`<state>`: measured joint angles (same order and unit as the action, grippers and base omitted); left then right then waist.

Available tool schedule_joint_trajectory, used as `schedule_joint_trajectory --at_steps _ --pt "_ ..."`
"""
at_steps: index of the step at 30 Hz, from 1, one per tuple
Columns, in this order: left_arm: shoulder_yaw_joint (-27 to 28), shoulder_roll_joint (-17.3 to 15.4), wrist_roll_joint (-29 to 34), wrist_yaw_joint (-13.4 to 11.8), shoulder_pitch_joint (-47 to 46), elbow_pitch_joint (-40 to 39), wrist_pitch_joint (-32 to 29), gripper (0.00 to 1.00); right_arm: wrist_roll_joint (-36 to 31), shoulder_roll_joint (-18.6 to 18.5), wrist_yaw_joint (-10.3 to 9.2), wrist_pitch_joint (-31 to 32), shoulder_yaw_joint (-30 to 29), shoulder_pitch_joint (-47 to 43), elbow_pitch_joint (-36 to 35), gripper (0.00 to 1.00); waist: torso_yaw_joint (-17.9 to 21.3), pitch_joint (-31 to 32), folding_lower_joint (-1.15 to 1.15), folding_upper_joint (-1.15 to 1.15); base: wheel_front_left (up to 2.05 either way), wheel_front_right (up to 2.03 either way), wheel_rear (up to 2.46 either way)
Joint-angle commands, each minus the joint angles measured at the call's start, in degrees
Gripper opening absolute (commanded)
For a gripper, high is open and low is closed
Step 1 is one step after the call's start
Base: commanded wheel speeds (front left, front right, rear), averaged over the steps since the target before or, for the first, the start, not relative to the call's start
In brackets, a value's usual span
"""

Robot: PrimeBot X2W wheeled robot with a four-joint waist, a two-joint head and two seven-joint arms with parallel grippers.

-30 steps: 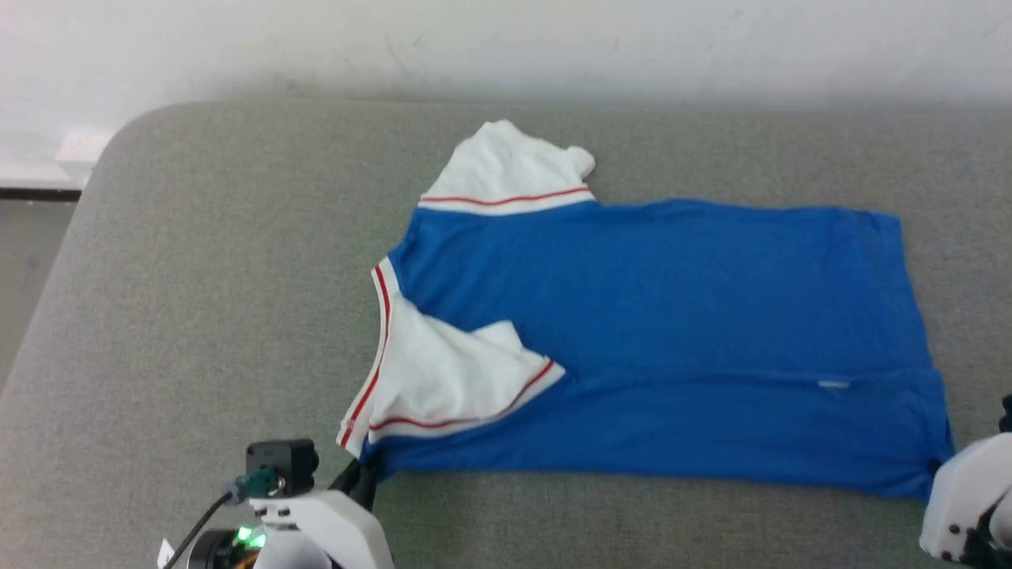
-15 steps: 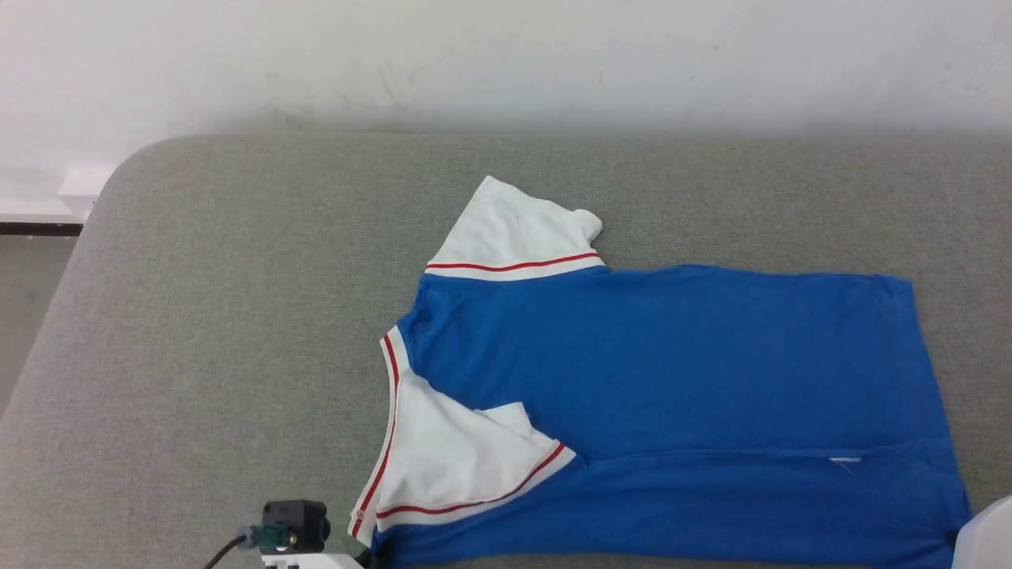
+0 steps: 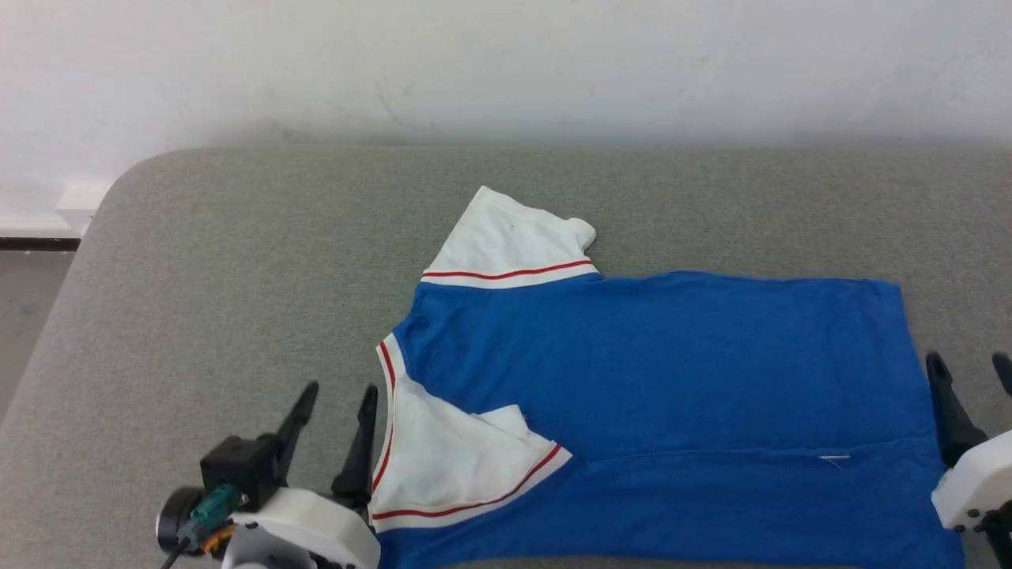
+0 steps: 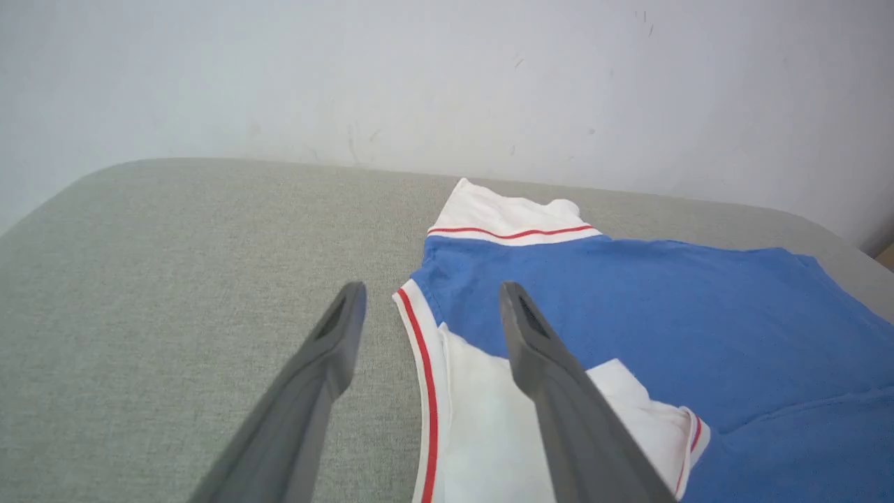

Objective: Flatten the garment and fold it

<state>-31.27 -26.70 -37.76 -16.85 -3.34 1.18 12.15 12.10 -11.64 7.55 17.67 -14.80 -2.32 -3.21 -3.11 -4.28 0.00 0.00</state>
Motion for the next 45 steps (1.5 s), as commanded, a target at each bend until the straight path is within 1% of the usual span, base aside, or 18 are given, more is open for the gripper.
schedule_joint_trajectory --at_steps 1,3,6,10,12,13,15,17,22,24,26,30,32,34,36,39,43,45 --pt "0.8 0.4 1.8 0.7 -1.7 -0.3 1.5 1.0 -0.2 0.1 -0.06 -4.2 0.9 0.6 -1.3 1.0 0.4 0.0 0.0 0.0 0.0 0.0 0.0" --pt "1.6 0.9 3.7 1.3 -3.0 -1.1 2.4 1.0 -1.0 0.5 -0.06 -9.9 1.4 1.0 -2.6 1.0 0.9 -0.4 0.0 0.0 0.0 0.0 0.0" --pt "2.3 1.2 6.3 2.5 -4.7 -2.3 2.7 1.0 -2.7 1.8 -0.06 -16.5 3.0 1.2 -4.2 1.0 2.2 -1.5 0.0 0.0 0.0 0.0 0.0" --pt "2.1 0.3 8.5 4.3 -9.0 -1.6 2.5 1.0 -3.8 2.8 -0.06 -20.7 4.9 2.0 -3.6 1.0 4.1 -4.4 0.0 0.0 0.0 0.0 0.0" --pt "1.8 -0.6 8.9 5.8 -12.4 -0.4 0.5 1.0 -3.6 3.4 -0.06 -22.1 5.4 2.8 -3.1 1.0 5.2 -6.2 0.0 0.0 0.0 0.0 0.0" --pt "1.6 -1.3 9.0 6.7 -14.3 0.4 -1.1 1.0 -3.6 3.7 -0.06 -22.6 5.7 3.2 -2.9 1.0 5.9 -7.3 0.0 0.0 0.0 0.0 0.0" --pt "0.8 -3.0 8.9 9.3 -18.7 2.4 -6.0 1.0 -3.3 4.2 -0.06 -23.4 6.3 4.3 -2.4 1.0 7.3 -9.5 0.0 0.0 0.0 0.0 0.0" --pt "0.4 -4.0 8.3 11.4 -23.5 3.9 -10.8 1.0 -2.8 4.5 -0.06 -24.2 7.0 5.6 -2.2 1.0 8.8 -12.0 0.0 0.0 0.0 0.0 0.0" --pt "-1.8 -7.0 7.2 18.6 -36.0 10.3 -24.4 1.0 -2.0 5.2 -0.06 -25.5 8.2 8.6 -1.9 1.0 12.9 -17.6 0.0 0.0 0.0 0.0 0.0" --pt "-2.2 -7.7 6.4 20.5 -40.9 13.4 -29.9 1.0 -1.5 5.6 -0.06 -26.0 8.7 9.7 -1.8 1.0 14.4 -19.5 0.0 0.0 0.0 0.0 0.0" --pt "-2.5 -8.2 5.3 21.8 -45.5 16.5 -35.0 1.0 -0.4 6.1 -0.06 -26.4 9.0 10.6 -1.7 1.0 15.6 -21.2 0.0 0.0 0.0 0.0 0.0" --pt "-3.3 -8.7 3.1 23.2 -53.2 22.4 -43.9 1.0 0.5 6.6 -0.06 -27.0 10.3 12.2 -1.8 1.0 17.9 -23.9 0.0 0.0 0.0 0.0 0.0" --pt "-3.0 -8.0 -0.5 23.7 -55.6 24.8 -47.8 1.0 1.2 6.9 -0.06 -27.4 10.6 12.9 -1.9 1.0 18.9 -24.9 0.0 0.0 0.0 0.0 0.0" --pt "-1.2 -7.2 -5.1 23.8 -57.2 27.5 -52.2 1.0 1.8 7.2 -0.06 -27.6 10.9 13.5 -1.6 1.0 19.9 -25.6 0.0 0.0 0.0 0.0 0.0" --pt "-1.5 -8.3 -5.4 23.9 -59.1 28.7 -55.2 1.0 2.3 7.4 -0.06 -27.8 11.2 14.0 -1.4 1.0 20.7 -26.4 0.0 0.0 0.0 0.0 0.0" --pt "-1.8 -9.4 -5.3 23.9 -61.2 30.4 -57.4 1.0 2.7 7.6 -0.06 -28.2 11.4 14.3 -0.8 1.0 21.5 -27.3 0.0 0.0 0.0 0.0 0.0" --pt "-2.3 -10.4 -4.0 23.6 -62.7 32.3 -57.6 1.0 2.9 7.8 -0.06 -28.9 12.0 14.5 0.1 1.0 22.3 -28.1 0.0 0.0 0.0 0.0 0.0" --pt "-2.2 -10.4 -4.0 23.4 -63.0 33.2 -57.5 1.0 3.1 7.9 -0.06 -29.0 12.1 14.7 0.6 1.0 22.6 -28.5 0.0 0.0 0.0 0.0 0.0"
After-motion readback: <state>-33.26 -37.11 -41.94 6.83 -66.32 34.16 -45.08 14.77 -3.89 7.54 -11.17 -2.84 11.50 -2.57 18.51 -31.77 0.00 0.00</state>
